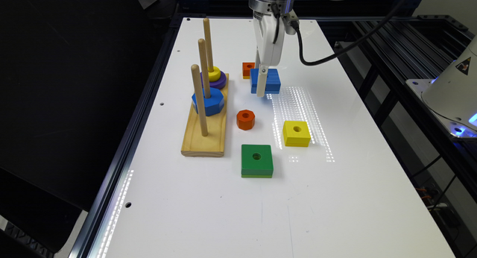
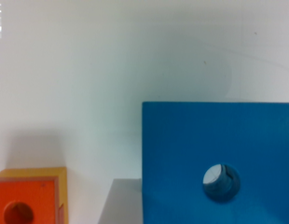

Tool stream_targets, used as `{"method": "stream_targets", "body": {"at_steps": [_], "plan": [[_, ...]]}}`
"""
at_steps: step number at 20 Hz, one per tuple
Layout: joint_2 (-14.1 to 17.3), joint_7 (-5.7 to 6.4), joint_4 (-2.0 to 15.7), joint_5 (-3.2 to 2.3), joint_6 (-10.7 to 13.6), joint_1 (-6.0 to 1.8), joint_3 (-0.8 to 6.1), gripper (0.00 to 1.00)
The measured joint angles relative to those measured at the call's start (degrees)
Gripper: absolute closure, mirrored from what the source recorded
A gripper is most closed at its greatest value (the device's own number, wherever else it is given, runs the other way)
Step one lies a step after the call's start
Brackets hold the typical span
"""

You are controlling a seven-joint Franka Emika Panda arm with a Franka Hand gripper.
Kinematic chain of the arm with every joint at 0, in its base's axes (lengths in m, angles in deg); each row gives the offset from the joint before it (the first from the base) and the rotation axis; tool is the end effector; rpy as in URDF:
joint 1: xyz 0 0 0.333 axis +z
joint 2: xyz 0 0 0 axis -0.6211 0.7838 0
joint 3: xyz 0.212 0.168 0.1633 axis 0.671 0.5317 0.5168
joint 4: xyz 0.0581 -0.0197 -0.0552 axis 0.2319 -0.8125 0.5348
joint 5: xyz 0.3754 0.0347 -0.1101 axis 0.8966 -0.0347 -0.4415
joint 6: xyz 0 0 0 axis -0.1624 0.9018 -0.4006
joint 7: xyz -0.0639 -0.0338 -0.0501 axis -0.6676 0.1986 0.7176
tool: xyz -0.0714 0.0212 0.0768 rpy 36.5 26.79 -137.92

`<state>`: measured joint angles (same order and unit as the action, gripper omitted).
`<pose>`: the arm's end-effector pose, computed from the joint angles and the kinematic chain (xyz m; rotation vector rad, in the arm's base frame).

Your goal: Pick up blue block.

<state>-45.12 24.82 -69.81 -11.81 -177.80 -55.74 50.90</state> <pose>0.4954 -0.0403 0.2159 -2.8739 1.1416 -0.0507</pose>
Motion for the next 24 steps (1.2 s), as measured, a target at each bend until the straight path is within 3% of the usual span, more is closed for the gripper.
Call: {"method": "stream_targets", "body": {"at_steps": [6,12,17,24], "plan": [[-5.33,-0.01,-0.15,1.06,5.17,0.00,0.56,1.00],[-6.71,-0.01,-0.13,1.33,6.17,-0.03,0.64,1.00],[-11.39,-0.32,-0.20,2.50,10.71,0.01,0.89,1.00],[-12.44,-0.34,0.16,2.64,11.71,-0.01,0.89,1.00]]}}
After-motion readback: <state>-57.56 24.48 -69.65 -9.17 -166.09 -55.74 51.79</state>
